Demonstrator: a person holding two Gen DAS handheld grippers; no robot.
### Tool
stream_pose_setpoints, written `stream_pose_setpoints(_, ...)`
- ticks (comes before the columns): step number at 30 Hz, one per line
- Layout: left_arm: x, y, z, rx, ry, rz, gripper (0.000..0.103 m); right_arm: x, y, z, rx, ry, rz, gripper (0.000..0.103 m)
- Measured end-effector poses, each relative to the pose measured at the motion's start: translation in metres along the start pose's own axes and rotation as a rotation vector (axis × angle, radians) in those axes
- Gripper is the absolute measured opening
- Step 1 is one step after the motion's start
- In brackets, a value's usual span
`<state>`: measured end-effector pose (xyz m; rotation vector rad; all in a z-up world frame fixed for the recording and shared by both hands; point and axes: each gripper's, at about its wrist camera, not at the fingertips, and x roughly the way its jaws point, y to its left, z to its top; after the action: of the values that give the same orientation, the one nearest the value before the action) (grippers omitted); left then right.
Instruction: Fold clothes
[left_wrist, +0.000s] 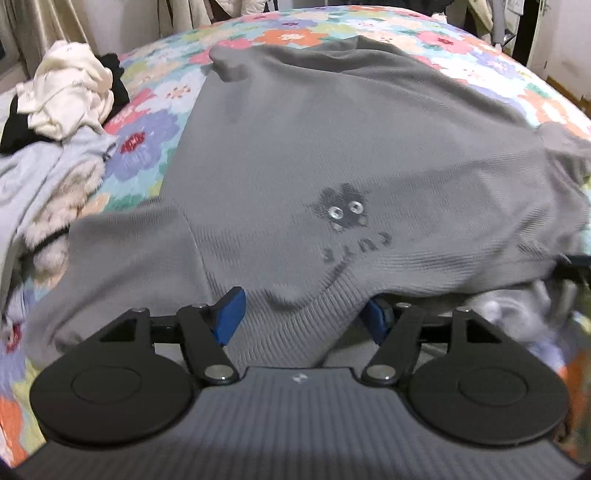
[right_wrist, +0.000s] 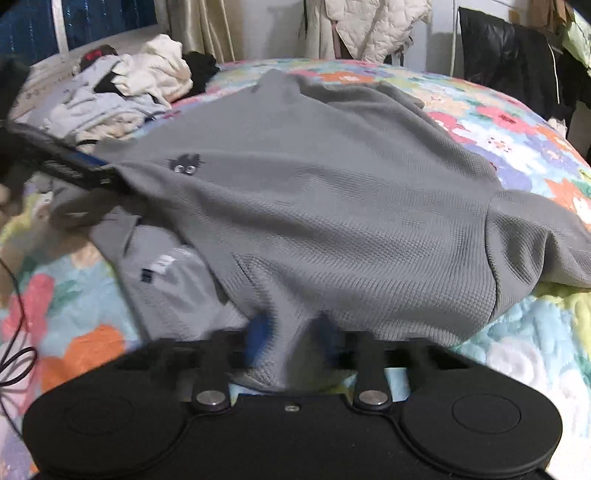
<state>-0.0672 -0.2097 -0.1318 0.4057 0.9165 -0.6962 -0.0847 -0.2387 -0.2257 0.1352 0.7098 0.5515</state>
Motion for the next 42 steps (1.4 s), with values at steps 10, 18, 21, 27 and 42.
stream_pose_setpoints(10, 0.032, -0.052, -0.004, 0.145, 0.016, -0.095, 0.075, -0.032, -0.022, 0.007, 0.116, -0.078, 0.004, 0.004)
stream_pose_setpoints(18, 0.031, -0.039, 0.002, 0.170, -0.015, -0.147, 0.017, -0.034, -0.026, 0.011, 0.139, -0.105, 0.063, 0.004)
stream_pose_setpoints(21, 0.008, -0.026, 0.001, 0.138, -0.019, -0.235, 0.012, -0.039, -0.033, 0.011, 0.189, -0.121, 0.138, 0.004)
stream_pose_setpoints(27, 0.011, -0.028, -0.040, 0.253, 0.125, -0.136, 0.015, -0.051, -0.062, -0.010, 0.382, -0.076, 0.333, 0.005)
stream_pose_setpoints(42, -0.003, 0.036, -0.035, -0.190, 0.106, -0.197, 0.066, -0.046, -0.059, -0.024, 0.278, -0.013, 0.263, 0.005)
